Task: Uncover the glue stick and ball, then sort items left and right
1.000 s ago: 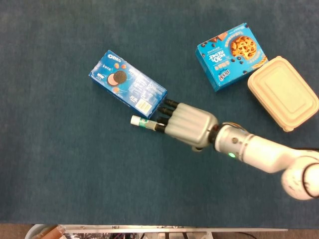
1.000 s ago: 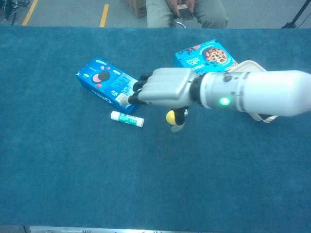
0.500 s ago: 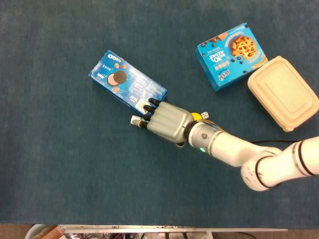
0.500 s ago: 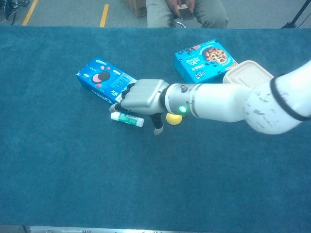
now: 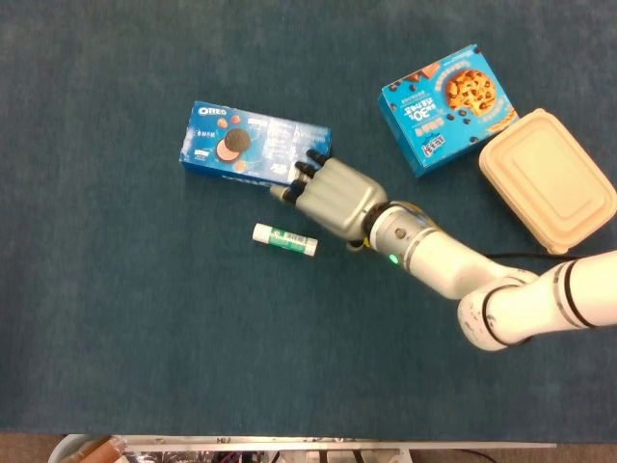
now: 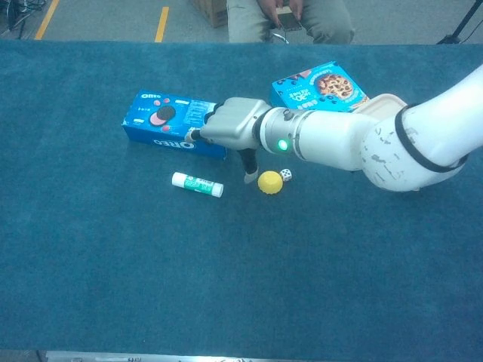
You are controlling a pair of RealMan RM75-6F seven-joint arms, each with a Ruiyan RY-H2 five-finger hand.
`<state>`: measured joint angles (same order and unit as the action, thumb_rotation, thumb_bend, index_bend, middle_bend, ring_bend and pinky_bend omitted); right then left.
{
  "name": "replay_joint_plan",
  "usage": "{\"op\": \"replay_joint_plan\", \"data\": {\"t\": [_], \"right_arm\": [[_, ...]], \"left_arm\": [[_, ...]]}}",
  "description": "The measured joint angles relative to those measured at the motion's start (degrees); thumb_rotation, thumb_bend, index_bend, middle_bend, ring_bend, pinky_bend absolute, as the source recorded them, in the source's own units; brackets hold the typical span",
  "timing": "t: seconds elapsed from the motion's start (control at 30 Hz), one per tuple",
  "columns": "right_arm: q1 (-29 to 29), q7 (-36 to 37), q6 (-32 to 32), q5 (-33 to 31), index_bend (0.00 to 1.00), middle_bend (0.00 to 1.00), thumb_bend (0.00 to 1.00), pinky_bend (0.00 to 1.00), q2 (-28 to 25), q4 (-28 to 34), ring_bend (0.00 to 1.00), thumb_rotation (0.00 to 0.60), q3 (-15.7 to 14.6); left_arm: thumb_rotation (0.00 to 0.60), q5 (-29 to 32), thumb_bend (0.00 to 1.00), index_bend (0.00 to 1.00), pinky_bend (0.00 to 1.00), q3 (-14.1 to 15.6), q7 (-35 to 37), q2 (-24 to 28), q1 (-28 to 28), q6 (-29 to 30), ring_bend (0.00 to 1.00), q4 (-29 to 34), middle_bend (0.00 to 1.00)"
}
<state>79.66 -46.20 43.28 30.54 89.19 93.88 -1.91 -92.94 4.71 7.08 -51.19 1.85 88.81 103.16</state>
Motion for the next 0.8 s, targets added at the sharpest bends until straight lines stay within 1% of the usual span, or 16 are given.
{"op": "replay_joint_plan", "data": {"t": [0.13, 0.23, 0.5, 0.63, 0.8], "right_arm": [[0.0, -0.3, 1.6, -2.2, 0.09, 0.24, 0.00, 0.08, -0.6, -1.6, 0.09, 0.600, -0.9], [-0.3, 0.7, 1.9, -2.9, 0.09, 0.24, 0.00, 0.08, -1.6, -1.3, 0.09, 0.600, -0.6], [-1.2, 4.2, 1.7, 2.4, 0.09, 0.24, 0.00, 0.08, -4.3, 3.8, 0.09, 0.600, 1.3], [-1.5, 4.7, 1.8, 3.6, 0.09, 0.24, 0.00, 0.08, -5.2, 5.5, 0.09, 0.600, 1.0], [-3.0, 5.9, 3.1, 5.0, 0.09, 0.24, 0.00, 0.08, -8.9, 8.6, 0.09, 0.600, 0.4]], "left_arm": [[0.600, -0.1, 0.34, 0.25, 0.04, -0.1, 0.3, -0.2, -0.2, -0.3, 0.05, -0.3, 0.14], [0.600, 0.0, 0.34, 0.25, 0.04, -0.1, 0.6, -0.2, -0.2, -0.3, 0.05, -0.5, 0.14], [0.600, -0.2, 0.34, 0.25, 0.04, 0.0, 0.7, -0.2, 0.0, -0.1, 0.04, -0.4, 0.14], [0.600, -0.2, 0.34, 0.25, 0.04, -0.1, 0.9, 0.0, -0.4, -0.7, 0.05, -0.5, 0.14], [0.600, -0.8, 0.34, 0.25, 0.04, -0.6, 1.5, 0.7, -2.2, -2.5, 0.05, -0.5, 0.14]]}}
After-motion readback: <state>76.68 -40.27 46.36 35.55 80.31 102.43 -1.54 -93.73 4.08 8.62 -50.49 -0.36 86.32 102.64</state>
